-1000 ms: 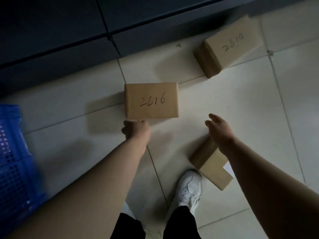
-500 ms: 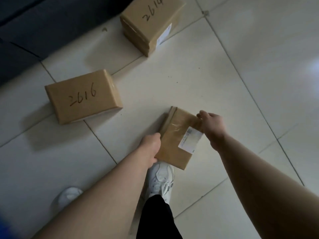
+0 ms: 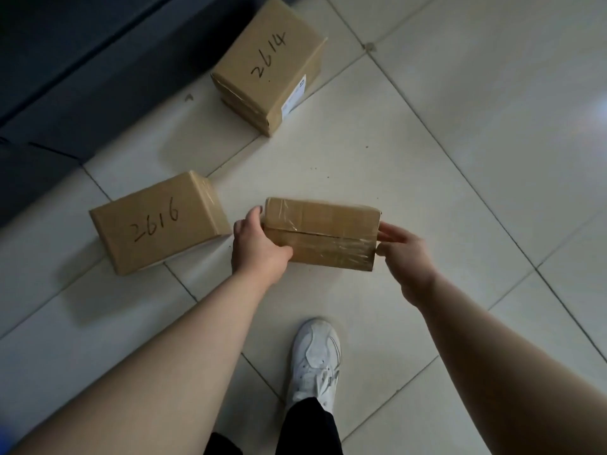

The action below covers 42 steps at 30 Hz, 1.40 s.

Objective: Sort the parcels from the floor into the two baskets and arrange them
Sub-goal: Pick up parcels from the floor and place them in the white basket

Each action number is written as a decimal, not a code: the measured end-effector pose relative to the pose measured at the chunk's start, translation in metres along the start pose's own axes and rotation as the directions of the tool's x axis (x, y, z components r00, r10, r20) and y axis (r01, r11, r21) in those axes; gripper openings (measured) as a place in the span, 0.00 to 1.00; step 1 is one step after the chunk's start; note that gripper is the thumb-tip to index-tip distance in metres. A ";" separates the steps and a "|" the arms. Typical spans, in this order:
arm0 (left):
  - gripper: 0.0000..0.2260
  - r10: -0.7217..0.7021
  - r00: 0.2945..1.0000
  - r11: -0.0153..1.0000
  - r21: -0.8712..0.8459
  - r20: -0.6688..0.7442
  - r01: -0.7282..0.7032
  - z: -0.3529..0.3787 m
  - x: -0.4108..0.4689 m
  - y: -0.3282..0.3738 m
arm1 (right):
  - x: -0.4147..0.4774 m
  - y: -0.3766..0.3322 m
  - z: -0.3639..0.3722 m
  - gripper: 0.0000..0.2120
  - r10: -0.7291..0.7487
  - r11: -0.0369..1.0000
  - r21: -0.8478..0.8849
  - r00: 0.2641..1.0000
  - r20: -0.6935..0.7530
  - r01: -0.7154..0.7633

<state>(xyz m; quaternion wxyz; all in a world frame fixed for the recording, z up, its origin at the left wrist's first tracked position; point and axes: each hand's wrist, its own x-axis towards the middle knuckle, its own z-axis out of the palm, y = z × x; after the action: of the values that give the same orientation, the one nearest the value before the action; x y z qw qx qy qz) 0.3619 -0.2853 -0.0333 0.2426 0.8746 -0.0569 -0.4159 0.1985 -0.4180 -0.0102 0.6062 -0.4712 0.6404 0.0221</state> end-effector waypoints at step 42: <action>0.03 -0.190 0.980 0.784 -0.609 -0.049 0.122 -0.218 -0.141 0.067 | -0.211 -0.130 0.066 0.11 -0.134 0.912 0.382 0.989 -0.068 0.150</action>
<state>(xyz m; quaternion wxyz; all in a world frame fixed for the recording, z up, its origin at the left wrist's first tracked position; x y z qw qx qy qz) 0.4421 -0.2192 0.2145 0.4756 0.7746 0.1642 -0.3832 0.2924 -0.3287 0.2115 0.6740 -0.3884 0.6083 -0.1578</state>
